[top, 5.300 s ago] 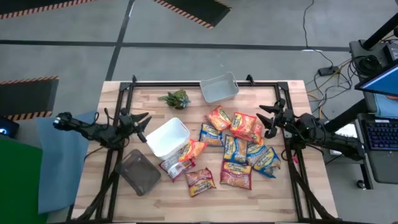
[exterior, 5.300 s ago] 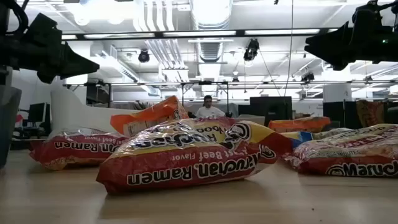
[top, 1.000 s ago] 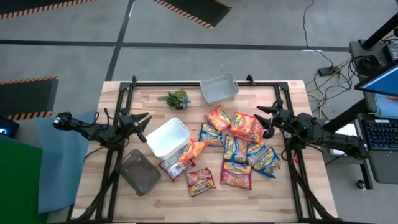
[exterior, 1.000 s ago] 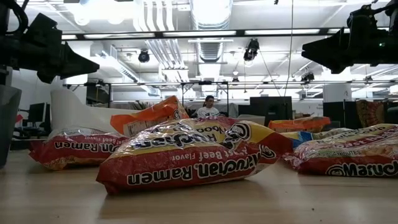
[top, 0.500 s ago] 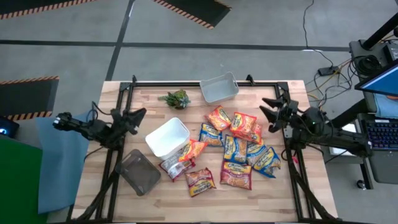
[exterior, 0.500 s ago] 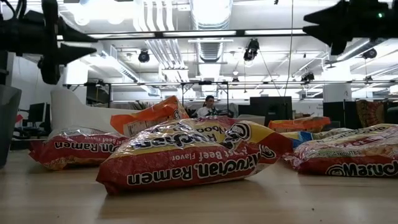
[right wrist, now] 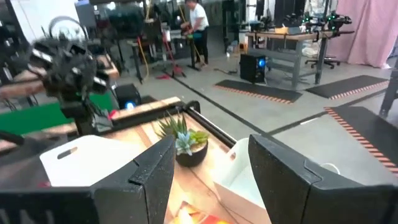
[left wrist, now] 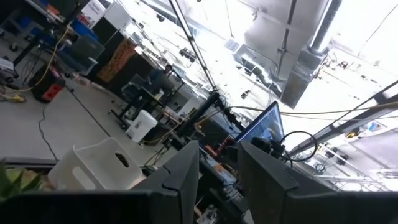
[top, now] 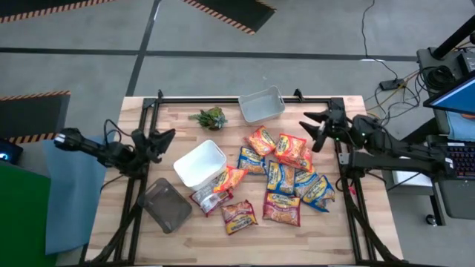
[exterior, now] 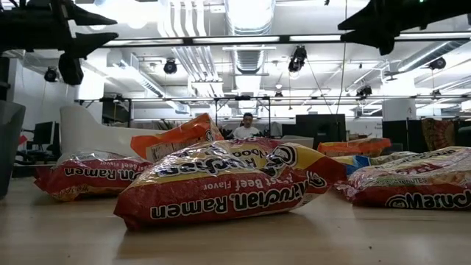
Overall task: Sort Maruchan noodles
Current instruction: Put the orange noodle pack into the black bin
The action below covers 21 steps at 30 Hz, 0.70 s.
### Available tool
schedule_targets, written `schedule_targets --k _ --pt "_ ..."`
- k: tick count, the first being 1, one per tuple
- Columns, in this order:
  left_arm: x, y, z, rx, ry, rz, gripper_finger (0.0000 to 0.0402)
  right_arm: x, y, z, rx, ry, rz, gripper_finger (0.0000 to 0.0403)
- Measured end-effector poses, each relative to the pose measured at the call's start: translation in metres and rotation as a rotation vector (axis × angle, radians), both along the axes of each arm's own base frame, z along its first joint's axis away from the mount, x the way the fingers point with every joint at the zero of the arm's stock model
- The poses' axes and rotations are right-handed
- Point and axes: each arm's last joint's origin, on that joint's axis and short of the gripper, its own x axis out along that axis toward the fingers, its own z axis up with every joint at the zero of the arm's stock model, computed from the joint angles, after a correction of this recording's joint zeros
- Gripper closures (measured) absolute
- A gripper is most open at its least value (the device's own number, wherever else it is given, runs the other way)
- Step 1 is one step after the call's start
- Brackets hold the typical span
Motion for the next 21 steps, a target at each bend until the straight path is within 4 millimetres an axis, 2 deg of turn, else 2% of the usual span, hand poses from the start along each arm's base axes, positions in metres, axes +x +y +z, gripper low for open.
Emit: schedule_targets --k 4,11,21 --pt "0.013 -0.005 0.009 0.018 0.03 0.004 0.0306 0.003 -0.001 0.005 -0.029 0.013 0.004 0.0211" --pt "0.056 -0.02 0.057 0.079 0.143 0.014 0.0306 0.003 -0.001 0.008 -0.067 0.02 0.009 0.0211" --pt "0.132 -0.046 0.109 0.194 0.54 0.011 0.0306 0.003 -0.001 0.008 -0.076 0.023 0.01 0.0211"
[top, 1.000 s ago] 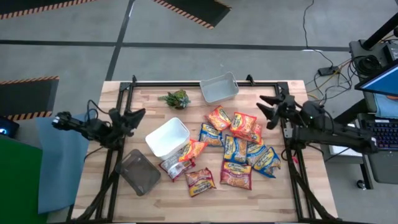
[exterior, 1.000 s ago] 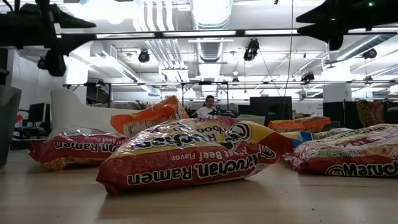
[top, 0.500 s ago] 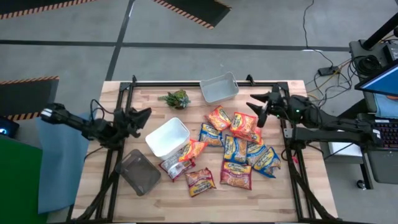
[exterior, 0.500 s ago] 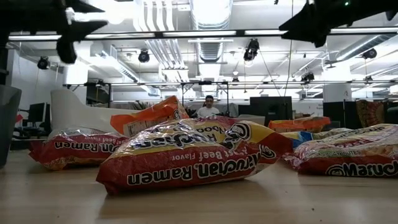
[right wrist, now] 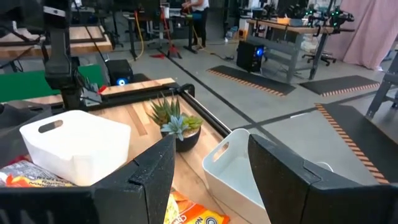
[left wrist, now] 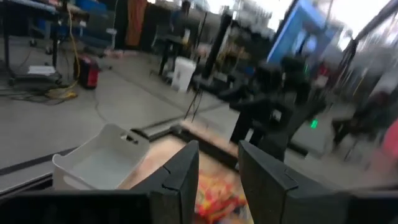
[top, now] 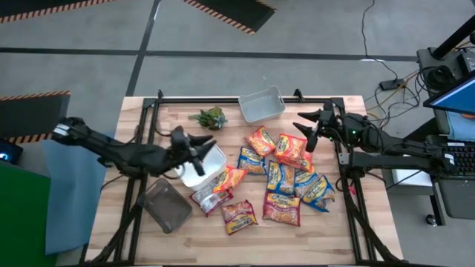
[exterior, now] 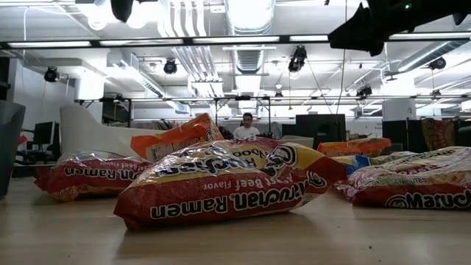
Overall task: Sort Maruchan noodles
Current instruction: Put the orange noodle pack into the black bin
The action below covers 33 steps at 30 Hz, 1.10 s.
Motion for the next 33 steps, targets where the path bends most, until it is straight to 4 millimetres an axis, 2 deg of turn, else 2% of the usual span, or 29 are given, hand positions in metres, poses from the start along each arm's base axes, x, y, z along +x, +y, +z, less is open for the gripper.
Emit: schedule_targets --k 4,10,15,21,24,28,33 --pt "0.023 -0.008 0.012 0.03 0.207 0.006 0.0306 0.0 0.0 0.0 0.0 0.0 0.0 0.0211" --pt "0.064 -0.02 0.016 0.068 0.52 0.026 0.0304 0.0 0.0 0.0 0.0 0.0 0.0 0.0211" --pt "0.103 -0.028 0.016 0.093 0.759 -0.046 0.0271 0.0 0.0 0.0 0.001 0.0 0.0 0.0211" --pt "0.142 -0.035 -0.007 0.259 1.131 -0.099 0.0198 0.0 0.0 0.0 0.001 -0.001 0.0 0.0211" --pt "0.158 -0.037 -0.023 0.242 1.322 -0.223 0.0176 0.0 0.0 0.0 0.001 -0.001 0.0 0.0211" --pt "0.176 -0.045 -0.047 0.195 1.465 -0.37 0.0169 0.0 0.0 0.0 0.002 -0.001 0.0 0.0211" --pt "0.19 -0.054 -0.066 0.176 1.524 -0.471 0.0175 0.0 0.0 0.0 0.004 -0.002 0.001 0.0211"
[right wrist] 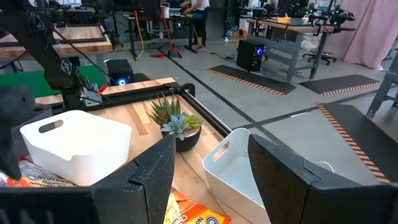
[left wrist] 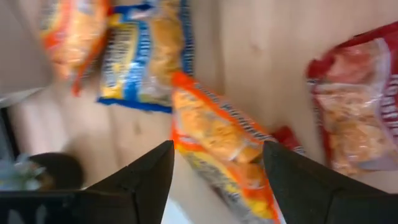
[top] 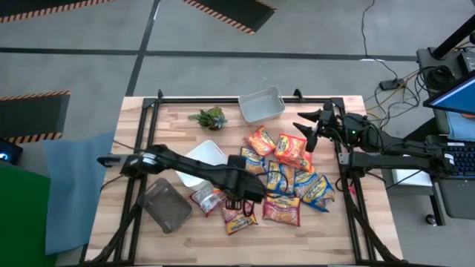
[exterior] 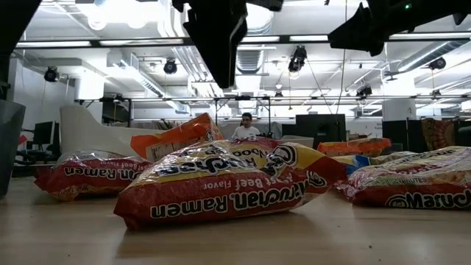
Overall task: Sort Maruchan noodles
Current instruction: Put the orange noodle pack into the black bin
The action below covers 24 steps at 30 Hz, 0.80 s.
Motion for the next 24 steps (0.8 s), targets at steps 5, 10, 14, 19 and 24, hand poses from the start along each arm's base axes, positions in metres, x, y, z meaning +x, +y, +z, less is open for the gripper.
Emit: schedule_targets --k 5,10,14,19,24 --pt "0.0 0.003 -0.009 -0.049 0.039 0.04 0.0179 0.0 0.0 0.0 0.001 0.0 0.005 0.0211" --pt "-0.004 0.006 -0.025 -0.056 0.076 0.084 0.0179 0.0 0.0 0.0 0.001 0.0 0.007 0.0211" --pt "-0.005 0.006 -0.039 -0.049 0.087 0.086 0.0179 0.0 0.0 0.0 0.001 0.0 0.007 0.0211" --pt "-0.008 0.008 -0.06 -0.035 0.11 0.091 0.0179 0.0 0.0 0.0 -0.001 0.002 0.008 0.0211" --pt "-0.006 0.007 -0.071 -0.044 0.083 0.09 0.0195 0.0 0.0 0.0 -0.007 0.004 0.008 0.0211"
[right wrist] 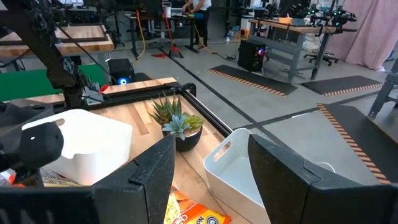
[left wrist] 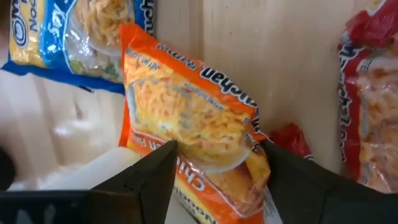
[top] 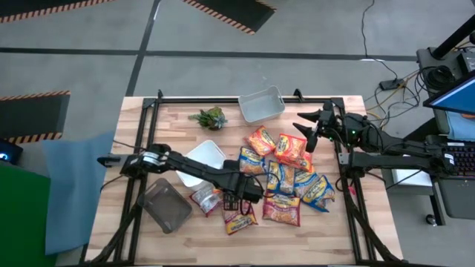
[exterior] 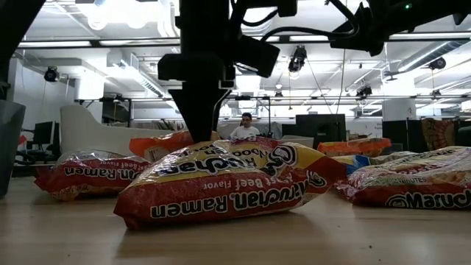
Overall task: Sort Maruchan noodles
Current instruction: Put the orange noodle pack into the black bin
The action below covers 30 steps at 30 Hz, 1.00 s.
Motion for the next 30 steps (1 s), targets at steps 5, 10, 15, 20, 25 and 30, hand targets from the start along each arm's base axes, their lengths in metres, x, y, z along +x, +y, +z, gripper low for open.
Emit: schedule_targets --k 5,10,15,20,25,30 --pt "0.0 -0.001 -0.002 -0.01 -0.004 -0.001 0.0257 0.0 0.0 0.0 -0.006 0.003 0.0 0.0211" --pt "0.001 -0.001 -0.003 -0.019 -0.005 -0.013 0.0378 0.0 0.0 0.0 -0.008 0.004 0.0 0.0211" --pt "0.001 -0.001 0.012 -0.006 -0.033 -0.04 0.0398 0.0 0.0 0.0 -0.008 0.004 0.001 0.0211" --pt "0.001 -0.001 0.048 0.031 -0.09 -0.069 0.0401 0.0 0.0 0.0 -0.008 0.004 0.001 0.0211" --pt "-0.007 0.002 0.097 0.075 -0.169 -0.069 0.0401 0.0 0.0 0.0 -0.011 0.006 0.001 0.0211" --pt "-0.022 0.006 0.147 0.119 -0.278 -0.056 0.0401 0.0 0.0 0.0 -0.012 0.006 0.001 0.0211"
